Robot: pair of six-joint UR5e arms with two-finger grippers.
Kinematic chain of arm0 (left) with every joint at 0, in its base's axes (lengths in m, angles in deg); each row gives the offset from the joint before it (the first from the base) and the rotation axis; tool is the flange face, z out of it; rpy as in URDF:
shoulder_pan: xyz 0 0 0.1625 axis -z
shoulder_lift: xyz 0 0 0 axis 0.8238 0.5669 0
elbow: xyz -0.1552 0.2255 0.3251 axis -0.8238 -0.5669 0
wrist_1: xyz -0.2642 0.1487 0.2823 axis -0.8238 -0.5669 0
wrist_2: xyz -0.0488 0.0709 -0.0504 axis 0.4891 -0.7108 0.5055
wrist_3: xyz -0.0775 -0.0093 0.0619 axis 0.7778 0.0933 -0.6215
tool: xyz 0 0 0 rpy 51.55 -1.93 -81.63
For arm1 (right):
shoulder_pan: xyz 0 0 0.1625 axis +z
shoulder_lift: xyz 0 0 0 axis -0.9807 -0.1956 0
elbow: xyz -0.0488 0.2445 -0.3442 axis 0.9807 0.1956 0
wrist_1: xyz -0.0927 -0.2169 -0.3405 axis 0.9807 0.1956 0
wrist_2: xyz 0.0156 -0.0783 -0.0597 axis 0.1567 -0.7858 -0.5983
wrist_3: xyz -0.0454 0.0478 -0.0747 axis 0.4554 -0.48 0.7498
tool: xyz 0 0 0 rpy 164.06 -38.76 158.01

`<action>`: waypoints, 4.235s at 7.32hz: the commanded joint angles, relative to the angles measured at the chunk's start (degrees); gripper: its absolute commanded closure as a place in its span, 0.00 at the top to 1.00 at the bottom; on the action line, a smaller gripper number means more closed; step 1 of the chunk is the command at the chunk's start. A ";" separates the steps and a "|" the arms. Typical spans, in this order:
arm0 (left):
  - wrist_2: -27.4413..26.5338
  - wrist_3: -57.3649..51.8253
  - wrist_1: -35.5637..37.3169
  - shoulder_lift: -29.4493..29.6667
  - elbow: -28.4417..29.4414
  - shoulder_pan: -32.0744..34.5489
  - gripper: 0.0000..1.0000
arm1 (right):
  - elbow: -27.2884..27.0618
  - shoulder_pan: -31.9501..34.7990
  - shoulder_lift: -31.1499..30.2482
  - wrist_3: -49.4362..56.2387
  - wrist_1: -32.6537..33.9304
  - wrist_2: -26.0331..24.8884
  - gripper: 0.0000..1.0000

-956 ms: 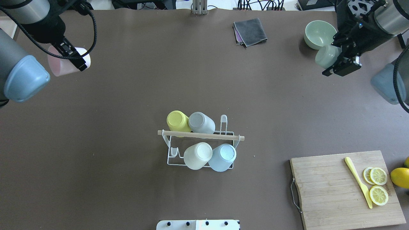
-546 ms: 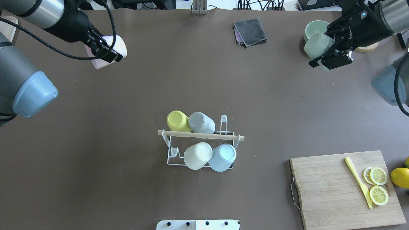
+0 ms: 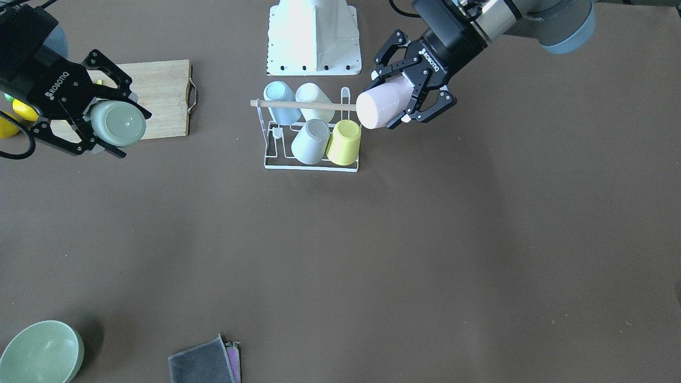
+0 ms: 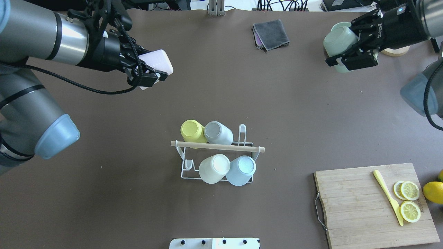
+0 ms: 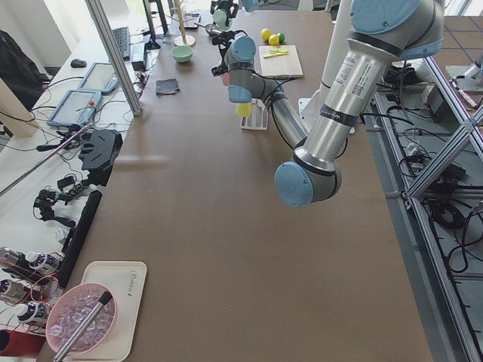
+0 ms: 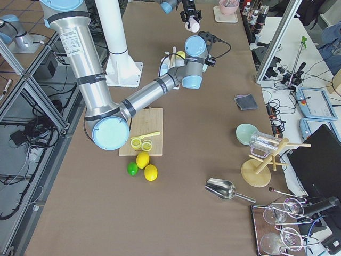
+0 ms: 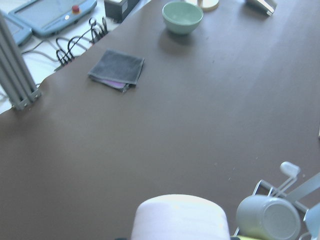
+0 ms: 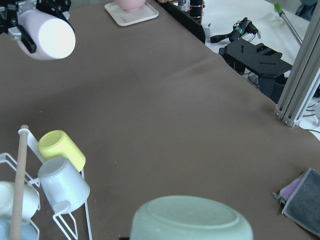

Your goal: Place cup on cup holder

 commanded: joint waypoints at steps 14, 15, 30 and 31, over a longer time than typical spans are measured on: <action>-51.32 -7.87 -42.33 -6.17 10.39 -35.82 0.00 | 8.23 -33.96 4.63 -10.37 -13.54 -43.37 0.00; -51.32 -7.87 -42.24 -6.17 10.74 -35.82 0.00 | 8.41 -34.40 4.62 -10.37 -13.54 -43.46 0.00; -52.19 -11.90 -48.74 -5.38 18.31 -35.21 0.96 | 7.97 -36.43 2.25 -11.25 -16.97 -43.29 0.99; -52.12 -11.31 -48.83 -5.38 16.47 -35.21 0.98 | 7.97 -36.52 2.34 -11.25 -16.97 -43.29 1.00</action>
